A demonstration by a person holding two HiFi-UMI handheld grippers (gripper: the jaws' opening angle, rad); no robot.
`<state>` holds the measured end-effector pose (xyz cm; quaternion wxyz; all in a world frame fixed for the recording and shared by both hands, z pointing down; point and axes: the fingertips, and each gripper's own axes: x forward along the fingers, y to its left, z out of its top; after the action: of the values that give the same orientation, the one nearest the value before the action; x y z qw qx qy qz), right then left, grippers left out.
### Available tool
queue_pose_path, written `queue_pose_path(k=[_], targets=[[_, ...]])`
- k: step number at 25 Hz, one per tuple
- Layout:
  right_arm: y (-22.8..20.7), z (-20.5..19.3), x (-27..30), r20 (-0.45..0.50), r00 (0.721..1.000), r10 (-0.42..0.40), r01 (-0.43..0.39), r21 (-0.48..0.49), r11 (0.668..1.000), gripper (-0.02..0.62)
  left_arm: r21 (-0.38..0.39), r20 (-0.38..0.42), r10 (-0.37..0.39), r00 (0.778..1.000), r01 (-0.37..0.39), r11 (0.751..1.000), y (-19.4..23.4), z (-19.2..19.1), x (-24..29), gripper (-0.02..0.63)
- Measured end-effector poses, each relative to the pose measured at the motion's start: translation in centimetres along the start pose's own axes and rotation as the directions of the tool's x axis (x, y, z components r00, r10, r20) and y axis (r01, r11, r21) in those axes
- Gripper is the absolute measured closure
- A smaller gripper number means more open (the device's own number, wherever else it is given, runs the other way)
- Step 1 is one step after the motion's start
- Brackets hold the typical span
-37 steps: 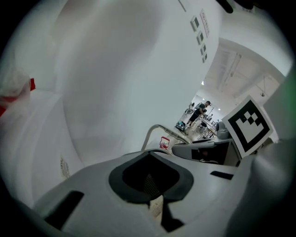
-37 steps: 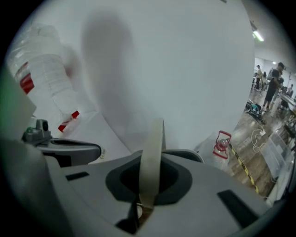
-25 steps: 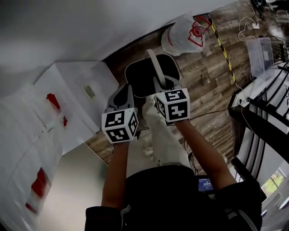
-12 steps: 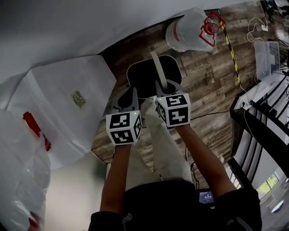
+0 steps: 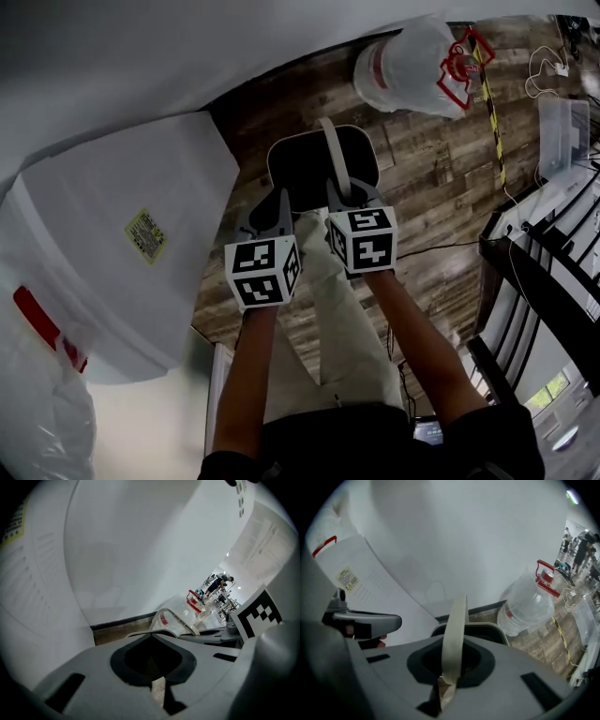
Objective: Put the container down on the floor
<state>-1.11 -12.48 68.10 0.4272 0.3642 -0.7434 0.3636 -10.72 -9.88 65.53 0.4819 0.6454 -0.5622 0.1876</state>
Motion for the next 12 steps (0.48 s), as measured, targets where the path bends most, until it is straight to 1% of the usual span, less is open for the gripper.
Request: queue_pose_path(k=[8,12], targets=[[-0.6,-1.4,4.3,-0.055,0.998,-0.013,0.012,-0.028,1.000,0.565,-0.034,-0.040,0.002,0.999,-0.003,0.999,2.3,-2.6,2.6,0.592],[-0.6,-1.4,6.1,-0.069,0.997,-0.020,0.015,-0.064,0.998,0.565,-0.048,-0.048,0.013,0.999,-0.016,0.999,3.8,-3.1,3.5,0.592]])
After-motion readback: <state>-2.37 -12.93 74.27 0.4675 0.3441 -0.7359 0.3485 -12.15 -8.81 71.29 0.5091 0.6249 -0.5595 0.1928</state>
